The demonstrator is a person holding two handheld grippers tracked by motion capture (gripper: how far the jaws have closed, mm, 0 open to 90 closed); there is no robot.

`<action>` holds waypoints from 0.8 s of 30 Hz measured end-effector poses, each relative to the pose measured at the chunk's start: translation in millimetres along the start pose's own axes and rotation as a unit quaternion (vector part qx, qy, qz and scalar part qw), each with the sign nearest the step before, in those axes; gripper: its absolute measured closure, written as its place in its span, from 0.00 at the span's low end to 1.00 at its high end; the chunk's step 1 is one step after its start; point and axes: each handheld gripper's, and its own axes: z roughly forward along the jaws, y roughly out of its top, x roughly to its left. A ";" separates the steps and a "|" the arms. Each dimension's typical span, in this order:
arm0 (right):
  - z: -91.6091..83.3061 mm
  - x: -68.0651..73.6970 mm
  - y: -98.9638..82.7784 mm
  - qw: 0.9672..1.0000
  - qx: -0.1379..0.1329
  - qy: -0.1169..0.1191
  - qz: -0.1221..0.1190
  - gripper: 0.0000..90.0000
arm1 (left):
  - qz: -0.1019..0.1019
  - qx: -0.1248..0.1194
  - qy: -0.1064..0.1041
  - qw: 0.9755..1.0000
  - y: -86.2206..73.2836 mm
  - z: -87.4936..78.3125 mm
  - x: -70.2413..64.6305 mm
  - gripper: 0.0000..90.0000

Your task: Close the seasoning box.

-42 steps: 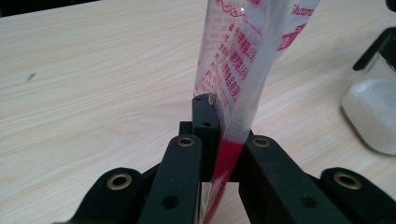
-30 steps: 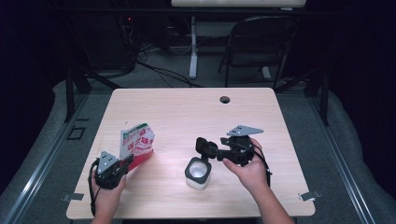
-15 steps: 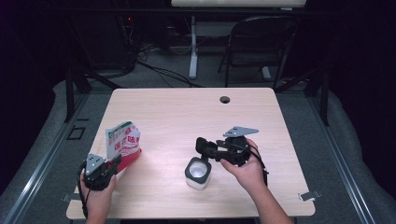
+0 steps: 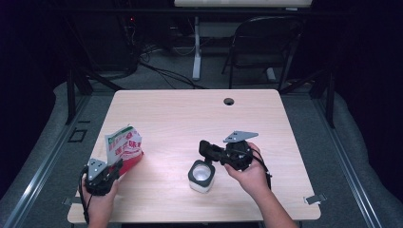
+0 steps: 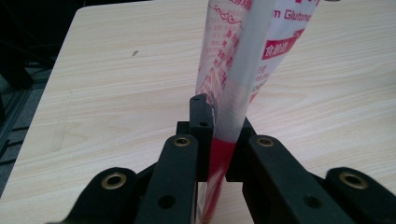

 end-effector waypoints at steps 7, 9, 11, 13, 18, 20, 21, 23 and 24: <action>-3.2 2.3 -0.7 1.000 0.004 0.004 -0.016 0.91 | 0.010 0.001 -0.001 1.000 0.6 -1.7 -4.9 0.91; -4.1 6.0 -1.1 1.000 0.003 -0.003 -0.030 0.92 | 0.013 0.005 -0.002 1.000 0.7 -3.0 -7.7 0.89; -5.6 9.8 -1.5 0.999 0.006 -0.010 -0.045 0.92 | 0.016 0.002 -0.006 1.000 0.8 -4.1 -10.1 0.87; -6.9 14.7 -2.5 0.998 0.006 -0.017 -0.059 0.92 | 0.022 0.005 -0.013 1.000 2.1 -6.4 -14.2 0.82; -8.9 24.5 -6.1 0.998 -0.002 -0.010 -0.070 0.85 | 0.052 0.012 -0.056 0.997 6.9 -11.3 -28.1 0.68; -9.9 29.7 -8.7 0.997 -0.004 0.001 -0.073 0.80 | 0.067 0.026 -0.071 0.995 6.8 -11.9 -34.3 0.60; -10.3 32.4 -10.4 0.997 -0.005 0.006 -0.078 0.77 | 0.080 0.030 -0.078 0.993 5.8 -12.9 -37.9 0.56; -10.7 38.1 -14.5 0.996 -0.009 0.010 -0.084 0.72 | 0.097 0.034 -0.090 0.991 2.9 -15.5 -44.3 0.51; -10.8 40.5 -16.5 0.996 -0.011 0.014 -0.086 0.69 | 0.102 0.038 -0.095 0.989 1.3 -16.6 -46.8 0.48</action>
